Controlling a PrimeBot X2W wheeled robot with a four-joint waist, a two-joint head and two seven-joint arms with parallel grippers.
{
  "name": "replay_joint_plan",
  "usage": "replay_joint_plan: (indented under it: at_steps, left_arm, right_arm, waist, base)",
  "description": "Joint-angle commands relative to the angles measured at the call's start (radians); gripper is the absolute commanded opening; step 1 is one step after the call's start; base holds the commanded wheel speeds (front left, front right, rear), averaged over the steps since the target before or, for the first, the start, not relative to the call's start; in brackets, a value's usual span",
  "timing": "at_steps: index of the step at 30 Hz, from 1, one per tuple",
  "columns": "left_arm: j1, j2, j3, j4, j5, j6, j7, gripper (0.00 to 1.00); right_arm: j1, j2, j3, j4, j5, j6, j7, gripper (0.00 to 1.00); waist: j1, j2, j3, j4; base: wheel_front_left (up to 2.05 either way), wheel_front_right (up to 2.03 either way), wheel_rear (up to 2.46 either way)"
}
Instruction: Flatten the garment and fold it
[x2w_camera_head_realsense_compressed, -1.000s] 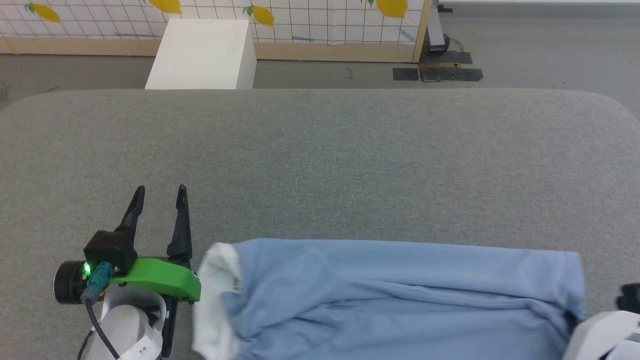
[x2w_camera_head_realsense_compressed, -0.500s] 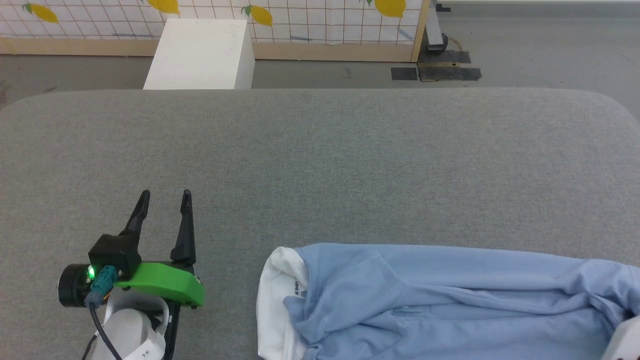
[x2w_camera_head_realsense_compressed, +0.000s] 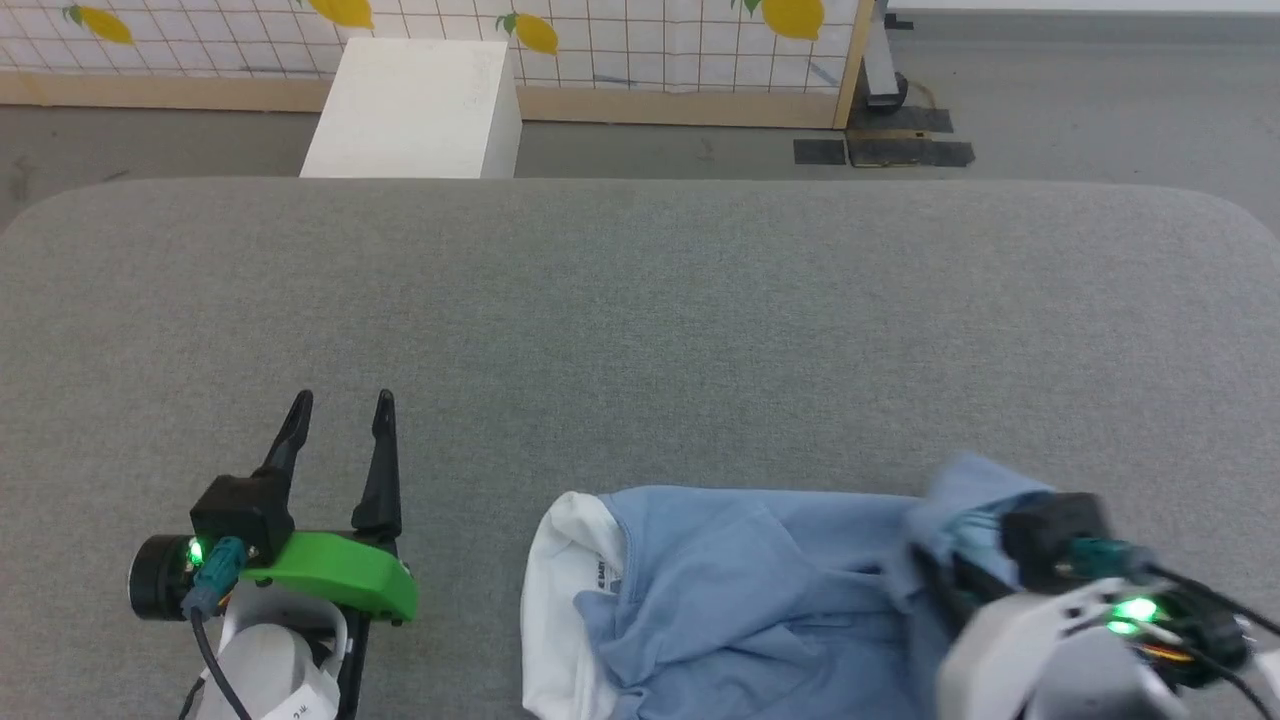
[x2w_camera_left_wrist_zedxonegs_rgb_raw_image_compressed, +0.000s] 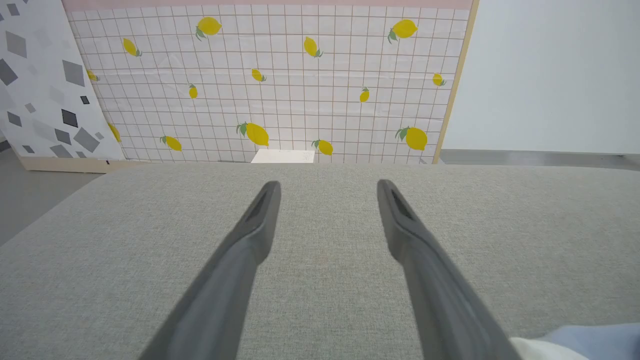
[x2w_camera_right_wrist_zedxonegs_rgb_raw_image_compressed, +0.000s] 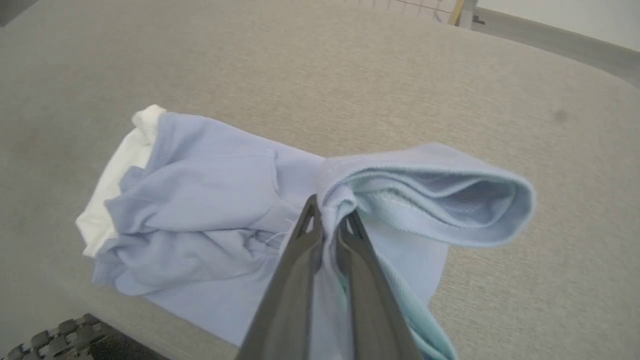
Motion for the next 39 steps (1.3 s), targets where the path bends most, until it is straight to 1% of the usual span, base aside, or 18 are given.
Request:
replay_joint_plan:
  at_steps: [1,3,6,10,16,22,23,24,25,27,30,34,36,39]
  left_arm:
    - [-0.001,-0.006,0.001,0.004,0.006,-0.006,-0.004,1.0]
    - [-0.011,-0.01,0.0,0.005,0.008,-0.008,-0.004,1.0]
    - [-0.026,-0.015,-0.007,0.007,0.01,-0.011,-0.004,1.0]
    - [-0.044,-0.019,-0.012,0.006,0.013,-0.016,-0.004,1.0]
    - [-0.065,-0.025,-0.014,0.007,0.015,-0.021,-0.004,1.0]
    - [-0.076,-0.029,-0.008,0.008,0.02,-0.023,-0.004,1.0]
    - [-0.076,-0.03,-0.007,0.008,0.02,-0.024,-0.004,1.0]
    - [-0.076,-0.031,-0.005,0.008,0.021,-0.024,-0.004,1.0]
    - [-0.075,-0.031,-0.004,0.009,0.021,-0.024,-0.004,1.0]
    - [-0.074,-0.034,-0.002,0.011,0.022,-0.025,-0.004,1.0]
    - [-0.071,-0.036,0.001,0.015,0.022,-0.026,-0.004,1.0]
    - [-0.065,-0.037,0.007,0.017,0.025,-0.027,-0.004,1.0]
    - [-0.063,-0.037,0.011,0.015,0.027,-0.027,-0.004,1.0]
    - [-0.056,-0.037,0.017,0.01,0.029,-0.028,-0.004,1.0]
  right_arm:
    - [-0.035,-0.016,0.056,-0.011,0.0,-0.001,0.014,0.0]
    - [-0.08,-0.038,0.149,0.005,0.007,-0.001,0.032,0.0]
    - [-0.164,-0.063,0.274,0.073,0.026,-0.001,0.036,0.0]
    - [-0.272,-0.055,0.402,0.192,0.061,-0.001,0.008,0.0]
    - [-0.396,-0.016,0.531,0.393,0.122,-0.001,-0.067,0.0]
    - [-0.482,0.008,0.594,0.568,0.167,-0.001,-0.12,0.0]
    - [-0.491,0.01,0.598,0.586,0.172,-0.001,-0.126,0.14]
    - [-0.505,0.011,0.61,0.605,0.177,-0.001,-0.132,0.76]
    - [-0.513,0.012,0.616,0.619,0.183,-0.001,-0.135,1.0]
    - [-0.533,0.014,0.624,0.635,0.196,-0.001,-0.153,1.0]
    - [-0.56,0.015,0.636,0.625,0.211,-0.001,-0.198,1.0]
    - [-0.578,0.015,0.619,0.576,0.233,-0.001,-0.317,1.0]
    - [-0.566,0.016,0.582,0.547,0.234,-0.001,-0.378,1.0]
    - [-0.516,0.016,0.476,0.481,0.221,-0.001,-0.492,1.0]
  waist:
    - [0.0,0.0061,0.006,0.003]
    - [0.0,0.0061,0.015,0.011]
    - [0.0,0.0061,0.03,0.026]
    - [0.0,0.0061,0.05,0.045]
    - [0.0,0.0061,0.08,0.075]
    - [0.0,0.0061,0.101,0.089]
    - [0.0,0.0061,0.102,0.089]
    - [0.0,0.0061,0.105,0.089]
    - [0.0,0.0061,0.106,0.089]
    - [0.0,0.0061,0.106,0.086]
    - [0.0,0.0061,0.102,0.079]
    - [0.0,0.0061,0.088,0.067]
    - [0.0,0.0061,0.079,0.061]
    - [0.0,0.0061,0.063,0.05]
  base:
    - [0.0,0.0,0.0]
    - [0.0,0.0,0.0]
    - [0.0,0.0,0.0]
    - [0.0,0.0,0.0]
    - [0.0,0.0,0.0]
    - [0.0,0.0,0.0]
    - [0.0,0.0,0.0]
    - [0.0,0.0,0.0]
    - [0.0,0.0,0.0]
    - [0.0,0.0,0.0]
    - [0.0,0.0,0.0]
    - [0.0,0.0,0.0]
    - [0.0,0.0,0.0]
    - [0.0,0.0,0.0]
